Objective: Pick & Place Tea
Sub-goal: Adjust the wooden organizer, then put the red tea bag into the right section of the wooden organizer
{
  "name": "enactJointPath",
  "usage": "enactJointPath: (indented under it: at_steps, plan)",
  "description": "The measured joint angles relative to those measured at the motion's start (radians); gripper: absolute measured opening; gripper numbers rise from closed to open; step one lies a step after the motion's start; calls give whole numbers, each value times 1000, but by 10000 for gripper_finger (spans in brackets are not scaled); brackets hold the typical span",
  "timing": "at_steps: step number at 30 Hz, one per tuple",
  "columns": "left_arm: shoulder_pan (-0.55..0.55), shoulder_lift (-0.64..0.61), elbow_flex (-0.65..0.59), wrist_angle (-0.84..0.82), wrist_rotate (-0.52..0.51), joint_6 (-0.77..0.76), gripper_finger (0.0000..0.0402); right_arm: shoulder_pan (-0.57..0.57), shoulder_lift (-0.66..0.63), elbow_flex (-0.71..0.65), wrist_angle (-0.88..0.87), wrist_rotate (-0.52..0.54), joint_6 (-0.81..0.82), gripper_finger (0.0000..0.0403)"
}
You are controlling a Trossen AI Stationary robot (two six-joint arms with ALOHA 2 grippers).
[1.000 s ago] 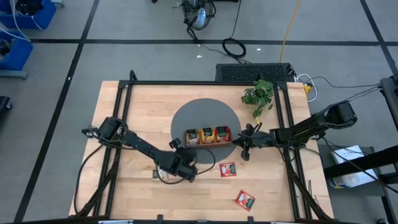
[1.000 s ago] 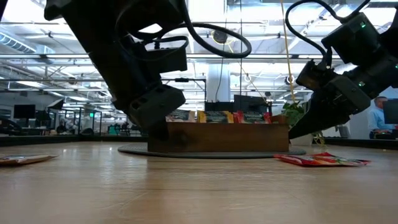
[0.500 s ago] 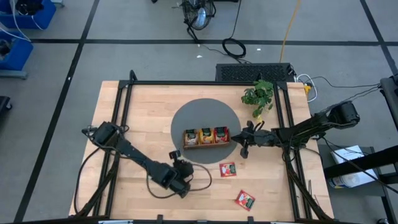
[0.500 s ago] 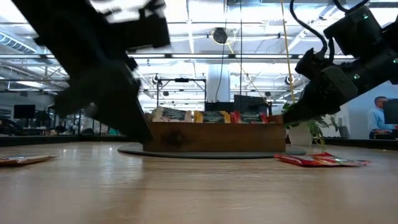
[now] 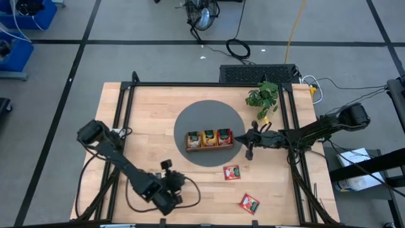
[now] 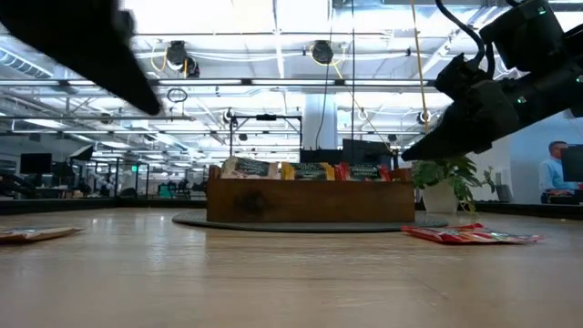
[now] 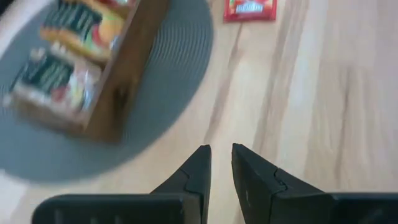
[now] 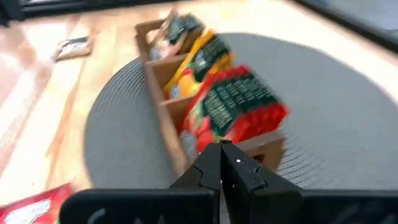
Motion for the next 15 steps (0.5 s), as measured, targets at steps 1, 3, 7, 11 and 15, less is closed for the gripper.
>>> enactJointPath:
  at_steps: [1, 3, 7, 11, 15]
  plan:
    - [-12, -5, 0, -34, 15, -45, 72, 0, -6, 0, 1, 17, -1, 0]
    - [-41, -10, 0, -114, 50, -143, 72, 0, -20, 0, -1, 38, -23, 0]
    - [-105, -16, 0, -234, 108, -340, 72, 6, -52, 0, -15, 37, -60, 0]
    - [-161, -14, 0, -287, 113, -503, 72, 33, -83, 0, -16, 79, -131, 0]
    - [-193, -10, 0, -297, 81, -599, 72, 70, -110, 0, -17, 122, -170, 0]
